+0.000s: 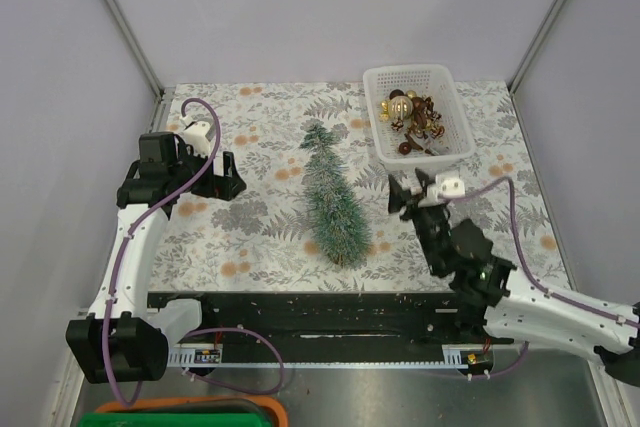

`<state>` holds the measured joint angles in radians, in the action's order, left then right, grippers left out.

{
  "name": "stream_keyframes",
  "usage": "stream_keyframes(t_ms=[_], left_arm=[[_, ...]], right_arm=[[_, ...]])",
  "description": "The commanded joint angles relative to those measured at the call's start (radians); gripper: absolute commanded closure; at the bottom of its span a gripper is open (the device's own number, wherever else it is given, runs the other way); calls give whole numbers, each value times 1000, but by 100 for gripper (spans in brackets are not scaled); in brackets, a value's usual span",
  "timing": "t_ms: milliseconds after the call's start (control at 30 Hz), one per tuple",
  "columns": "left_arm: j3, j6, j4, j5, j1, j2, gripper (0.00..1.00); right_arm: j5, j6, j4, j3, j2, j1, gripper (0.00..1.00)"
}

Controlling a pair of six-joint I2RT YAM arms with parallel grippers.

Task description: Decorate the small christmas tree

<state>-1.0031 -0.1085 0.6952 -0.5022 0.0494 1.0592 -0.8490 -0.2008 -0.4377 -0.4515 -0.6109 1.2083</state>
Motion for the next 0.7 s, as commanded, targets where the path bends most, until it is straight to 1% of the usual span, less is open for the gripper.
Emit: stream_keyframes(t_ms=[0, 33, 67, 100, 167, 233, 267, 333, 467, 567, 667], left_arm=[[-20, 3, -20, -24, 4, -8, 1], [-23, 4, -19, -24, 1, -10, 1], [-25, 4, -16, -24, 3, -11, 1], [-25, 4, -14, -21, 3, -14, 1], [-25, 0, -10, -13, 3, -19, 1], [-28, -6, -7, -7, 3, -19, 1], [-28, -10, -3, -3, 3, -18, 1], [-34, -16, 1, 2, 3, -13, 1], [-31, -19, 0, -2, 3, -5, 1], [-26, -25, 0, -6, 3, -1, 1], [-25, -31, 0, -4, 3, 8, 1]], right_arm=[[67, 226, 365, -315, -215, -368, 36], [178, 304, 420, -370, -274, -466, 35], [242, 367, 483, -435, -329, -562, 33], [316, 401, 510, -491, -393, -640, 31], [463, 452, 548, -613, -514, -749, 28], [562, 481, 600, -723, -640, -814, 26], [586, 495, 625, -771, -723, -837, 26], [626, 514, 640, -834, -824, -868, 25], [604, 529, 637, -859, -983, -908, 27], [614, 554, 596, -807, -1020, -929, 30], [637, 563, 536, -738, -1024, -928, 30]])
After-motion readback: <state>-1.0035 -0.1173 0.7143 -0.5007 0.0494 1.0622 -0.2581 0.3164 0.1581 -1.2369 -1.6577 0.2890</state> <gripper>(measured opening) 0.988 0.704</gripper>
